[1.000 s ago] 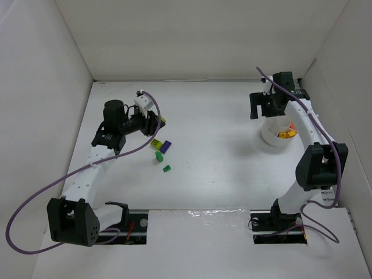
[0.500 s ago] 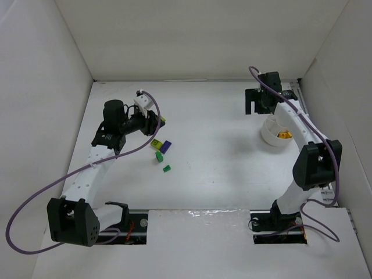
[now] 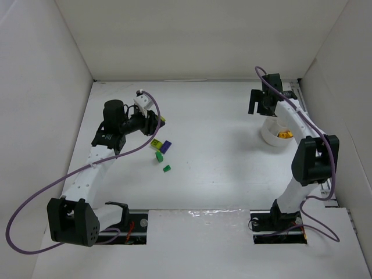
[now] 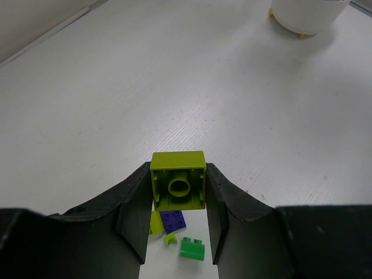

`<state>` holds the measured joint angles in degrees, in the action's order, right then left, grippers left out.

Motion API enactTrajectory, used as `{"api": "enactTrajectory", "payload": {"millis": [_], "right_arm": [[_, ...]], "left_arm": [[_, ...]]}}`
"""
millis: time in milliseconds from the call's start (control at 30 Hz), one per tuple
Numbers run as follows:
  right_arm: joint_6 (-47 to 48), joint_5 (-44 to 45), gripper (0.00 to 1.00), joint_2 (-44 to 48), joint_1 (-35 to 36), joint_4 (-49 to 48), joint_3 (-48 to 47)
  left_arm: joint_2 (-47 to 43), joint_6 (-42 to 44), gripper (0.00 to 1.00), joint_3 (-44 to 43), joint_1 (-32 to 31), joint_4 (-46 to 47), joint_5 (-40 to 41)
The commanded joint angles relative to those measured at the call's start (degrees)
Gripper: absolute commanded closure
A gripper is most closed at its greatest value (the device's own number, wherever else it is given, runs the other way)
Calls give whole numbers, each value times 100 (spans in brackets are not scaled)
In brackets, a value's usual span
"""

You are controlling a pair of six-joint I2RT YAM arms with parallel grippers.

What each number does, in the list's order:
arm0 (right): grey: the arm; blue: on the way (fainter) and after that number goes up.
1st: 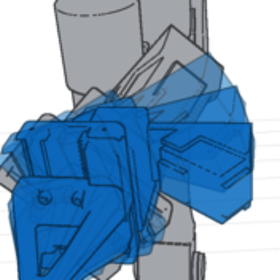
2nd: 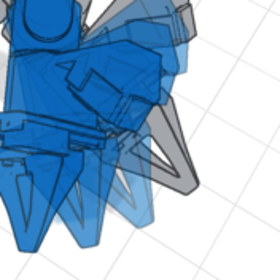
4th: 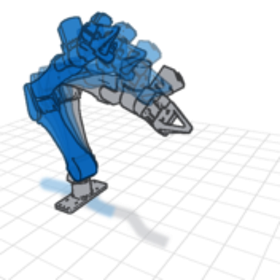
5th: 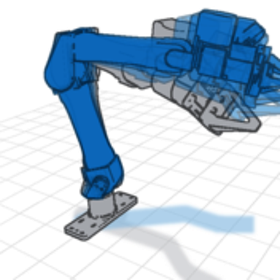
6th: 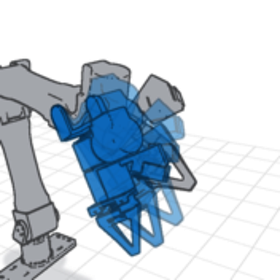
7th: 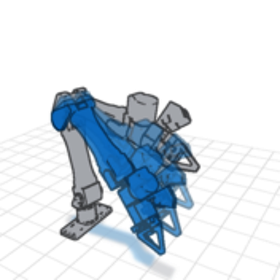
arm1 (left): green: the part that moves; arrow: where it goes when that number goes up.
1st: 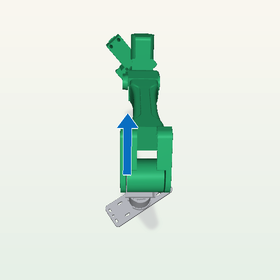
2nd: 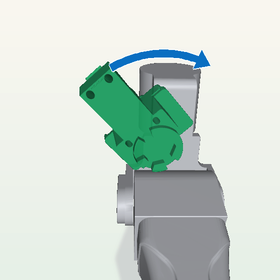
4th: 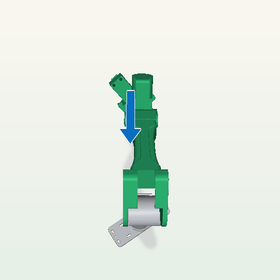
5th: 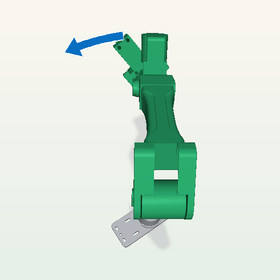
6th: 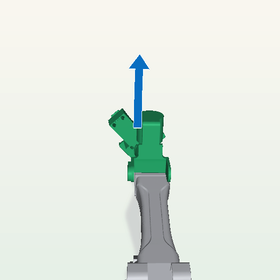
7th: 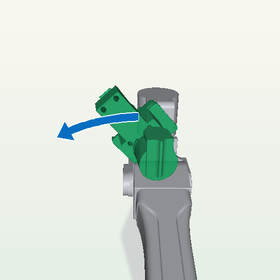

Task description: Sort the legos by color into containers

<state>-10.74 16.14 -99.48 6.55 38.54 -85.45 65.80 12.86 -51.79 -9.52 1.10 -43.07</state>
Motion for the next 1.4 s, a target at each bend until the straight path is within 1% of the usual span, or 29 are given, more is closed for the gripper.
{"api": "enactTrajectory", "payload": {"millis": [0,400,1167,1267,1300,1367], "right_arm": [[-218,109,1,-106,-75,-172,-51],[-218,-14,1,-353,-127,-172,-103],[-394,38,1,-687,-127,-225,-376],[-394,-67,1,-687,-75,-172,-429],[-263,-67,1,-687,-75,-102,-429],[-148,-347,1,-626,-75,-49,-376]], "left_arm": [[-138,-73,100,-138,11,268,-52],[-85,-126,100,-138,11,320,-52],[21,-126,100,-86,11,373,-52],[73,-126,100,-86,11,373,-52],[73,-126,100,-138,11,373,-52],[73,-126,100,-138,11,373,-52]]}}
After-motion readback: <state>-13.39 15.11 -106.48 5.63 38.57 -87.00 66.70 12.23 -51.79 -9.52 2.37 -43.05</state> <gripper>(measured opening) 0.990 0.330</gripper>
